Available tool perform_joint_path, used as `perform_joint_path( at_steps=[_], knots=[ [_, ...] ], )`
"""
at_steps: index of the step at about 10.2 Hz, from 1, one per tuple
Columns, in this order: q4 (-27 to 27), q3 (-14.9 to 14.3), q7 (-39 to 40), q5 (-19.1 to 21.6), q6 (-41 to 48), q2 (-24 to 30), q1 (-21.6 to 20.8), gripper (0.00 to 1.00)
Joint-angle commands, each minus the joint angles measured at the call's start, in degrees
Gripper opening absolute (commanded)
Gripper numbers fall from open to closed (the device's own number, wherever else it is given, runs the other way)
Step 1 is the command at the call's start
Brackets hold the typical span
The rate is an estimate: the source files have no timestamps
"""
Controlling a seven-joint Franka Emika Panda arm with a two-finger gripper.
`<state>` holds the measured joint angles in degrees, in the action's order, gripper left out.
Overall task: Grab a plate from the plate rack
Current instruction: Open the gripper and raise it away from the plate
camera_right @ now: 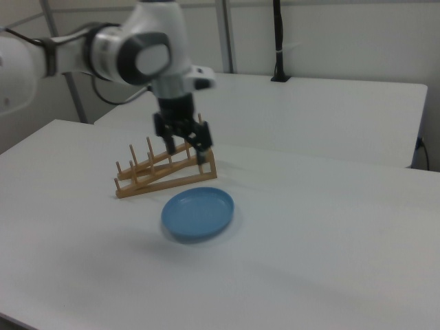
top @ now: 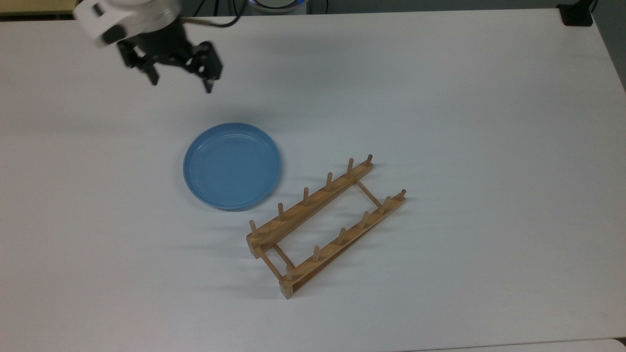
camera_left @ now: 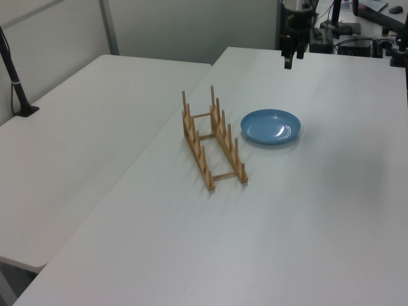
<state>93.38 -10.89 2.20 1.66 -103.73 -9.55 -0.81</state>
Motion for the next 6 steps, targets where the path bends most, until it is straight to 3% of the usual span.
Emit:
perform_joint_path(
  at_steps=[1, 6],
  knots=[
    [1.54, 1.66, -6.15, -6.32, 6.93, 5.06, -5.59, 1.00],
    [1.19, 2.72, -6.33, -3.78, 6.34, 4.72, -5.26, 1.00]
  ],
)
